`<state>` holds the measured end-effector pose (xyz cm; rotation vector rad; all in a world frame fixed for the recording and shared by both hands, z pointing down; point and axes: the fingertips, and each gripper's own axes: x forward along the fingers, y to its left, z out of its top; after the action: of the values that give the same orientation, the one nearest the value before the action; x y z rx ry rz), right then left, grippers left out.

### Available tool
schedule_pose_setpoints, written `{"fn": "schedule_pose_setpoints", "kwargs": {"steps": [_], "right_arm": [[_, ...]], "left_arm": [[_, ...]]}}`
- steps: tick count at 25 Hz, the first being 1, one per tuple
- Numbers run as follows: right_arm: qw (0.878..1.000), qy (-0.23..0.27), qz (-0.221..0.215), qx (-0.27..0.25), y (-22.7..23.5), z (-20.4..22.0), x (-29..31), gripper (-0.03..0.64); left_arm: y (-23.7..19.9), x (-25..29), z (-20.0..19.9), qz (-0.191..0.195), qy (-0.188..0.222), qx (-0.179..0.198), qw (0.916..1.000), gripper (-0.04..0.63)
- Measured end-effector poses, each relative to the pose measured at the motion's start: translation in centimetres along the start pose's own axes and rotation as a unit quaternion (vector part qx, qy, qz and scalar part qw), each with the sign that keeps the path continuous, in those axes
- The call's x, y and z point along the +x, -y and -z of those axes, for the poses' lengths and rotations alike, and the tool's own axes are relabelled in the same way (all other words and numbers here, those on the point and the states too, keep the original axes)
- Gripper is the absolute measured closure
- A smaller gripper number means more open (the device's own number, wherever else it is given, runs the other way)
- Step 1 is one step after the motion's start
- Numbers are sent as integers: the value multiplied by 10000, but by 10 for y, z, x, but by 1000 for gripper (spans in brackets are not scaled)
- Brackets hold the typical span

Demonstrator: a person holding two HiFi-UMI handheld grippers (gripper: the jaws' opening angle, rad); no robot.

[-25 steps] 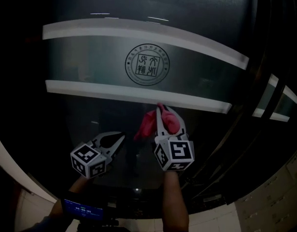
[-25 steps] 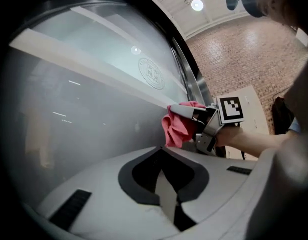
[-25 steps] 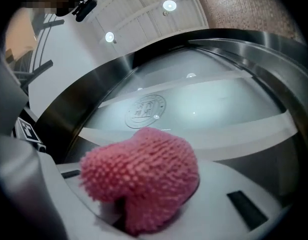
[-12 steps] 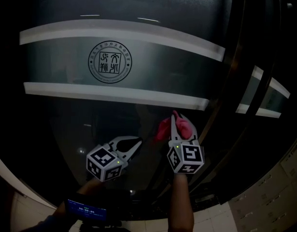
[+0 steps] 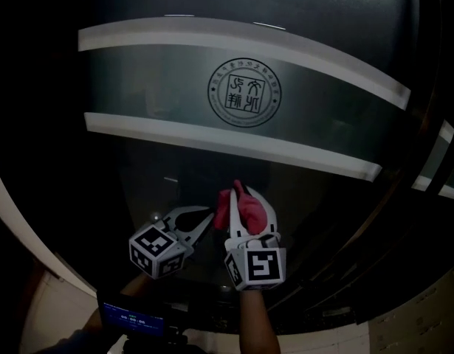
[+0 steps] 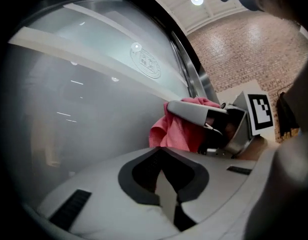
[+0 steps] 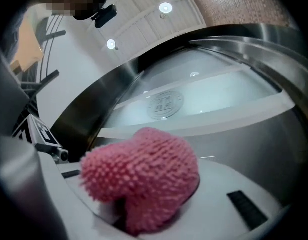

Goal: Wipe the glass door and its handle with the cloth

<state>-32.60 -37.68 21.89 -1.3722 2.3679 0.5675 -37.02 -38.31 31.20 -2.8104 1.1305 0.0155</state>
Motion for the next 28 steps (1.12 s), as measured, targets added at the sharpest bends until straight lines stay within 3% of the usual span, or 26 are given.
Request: {"fn": "schedule_pose_setpoints", "kwargs": {"steps": [4,10,16,21,28], "right_arm": [[9969,41,-669,415,-97,21,41,558],[9841,-183,-1595,761,-220,44,93,558],[9759,-120,-1828,1184,-281,66,124,558],[9798,-262,-1631,1126,-263,70,113,558],[9936,-550,-753,637,-138,77,65,558]], "left_arm": [[-59,-67,6,-657,-108,126,9977,591],[-142,-169,17,-1643,-227,82,9861,591],[-180,-223,23,-2043,-330,112,9783,591],[-171,-209,24,-1844,-302,75,9824,591],[-102,-120,26,-985,-228,-6,9949,591]]}}
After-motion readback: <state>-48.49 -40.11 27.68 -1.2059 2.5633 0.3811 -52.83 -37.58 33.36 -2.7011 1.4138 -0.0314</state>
